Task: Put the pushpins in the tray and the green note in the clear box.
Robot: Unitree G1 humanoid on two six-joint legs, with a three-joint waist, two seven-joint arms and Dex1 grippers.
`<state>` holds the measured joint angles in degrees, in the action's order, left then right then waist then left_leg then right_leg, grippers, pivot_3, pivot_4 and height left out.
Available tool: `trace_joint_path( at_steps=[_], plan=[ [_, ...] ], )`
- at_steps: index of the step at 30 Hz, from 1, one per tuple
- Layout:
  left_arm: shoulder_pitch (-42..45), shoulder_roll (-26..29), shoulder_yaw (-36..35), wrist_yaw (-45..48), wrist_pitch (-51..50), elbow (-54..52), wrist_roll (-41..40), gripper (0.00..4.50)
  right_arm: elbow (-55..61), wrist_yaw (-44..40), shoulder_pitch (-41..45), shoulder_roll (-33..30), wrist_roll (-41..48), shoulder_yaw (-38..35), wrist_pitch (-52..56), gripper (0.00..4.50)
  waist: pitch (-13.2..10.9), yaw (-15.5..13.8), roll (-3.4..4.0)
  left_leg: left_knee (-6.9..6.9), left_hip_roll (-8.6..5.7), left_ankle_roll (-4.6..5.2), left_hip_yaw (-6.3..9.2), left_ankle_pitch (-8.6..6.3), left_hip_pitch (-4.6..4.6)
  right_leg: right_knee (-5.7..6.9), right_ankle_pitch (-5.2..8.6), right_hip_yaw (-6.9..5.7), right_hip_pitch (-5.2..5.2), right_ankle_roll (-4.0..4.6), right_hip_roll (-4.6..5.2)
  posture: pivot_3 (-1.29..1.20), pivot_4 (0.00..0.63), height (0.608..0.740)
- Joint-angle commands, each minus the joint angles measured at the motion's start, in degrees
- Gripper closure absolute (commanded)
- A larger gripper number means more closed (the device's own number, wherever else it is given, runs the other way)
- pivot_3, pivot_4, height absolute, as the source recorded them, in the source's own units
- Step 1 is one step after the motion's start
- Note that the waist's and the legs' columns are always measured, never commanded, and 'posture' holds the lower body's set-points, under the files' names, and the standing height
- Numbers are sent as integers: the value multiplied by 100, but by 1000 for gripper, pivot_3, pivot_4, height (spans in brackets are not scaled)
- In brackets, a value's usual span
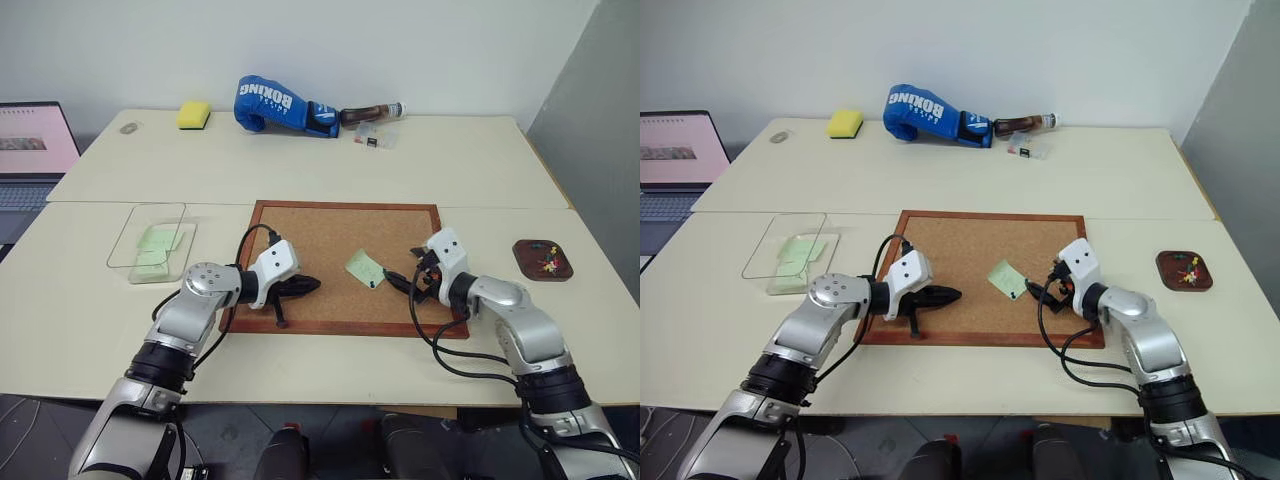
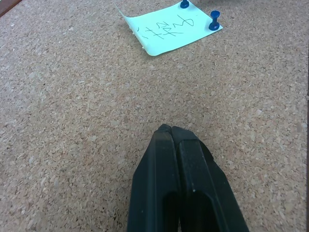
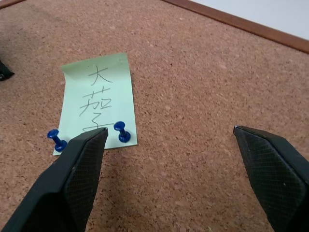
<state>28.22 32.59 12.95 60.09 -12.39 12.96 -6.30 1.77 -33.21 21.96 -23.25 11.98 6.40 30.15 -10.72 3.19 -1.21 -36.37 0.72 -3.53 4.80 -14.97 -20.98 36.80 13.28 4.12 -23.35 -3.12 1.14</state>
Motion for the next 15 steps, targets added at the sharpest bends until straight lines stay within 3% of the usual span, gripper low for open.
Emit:
trace_joint_path(
  at_steps=[1, 10, 15],
  plan=[
    [-210, 114, 120, -31, -197, 122, 220, 4500, 31, 8, 114, 130, -81, 71, -228, 82, 0, 6, 0, 0, 0, 0, 0, 0, 0, 0, 0, 0, 0, 0, 0, 0, 150, 740],
    [-164, 123, 141, -68, -176, 152, 238, 4500, -488, 37, 344, 227, -482, 259, -578, 82, 0, 7, 0, 0, 0, 0, 0, 0, 1, 1, 0, 0, 0, 0, 0, 0, 150, 740],
    [-174, 107, 125, -131, -157, 149, 248, 4500, -580, 68, 288, 262, -624, 300, -806, 906, 0, 8, 0, 1, 0, 0, -2, 0, 1, 1, -1, 1, 0, -2, 0, 0, 150, 740]
  ],
)
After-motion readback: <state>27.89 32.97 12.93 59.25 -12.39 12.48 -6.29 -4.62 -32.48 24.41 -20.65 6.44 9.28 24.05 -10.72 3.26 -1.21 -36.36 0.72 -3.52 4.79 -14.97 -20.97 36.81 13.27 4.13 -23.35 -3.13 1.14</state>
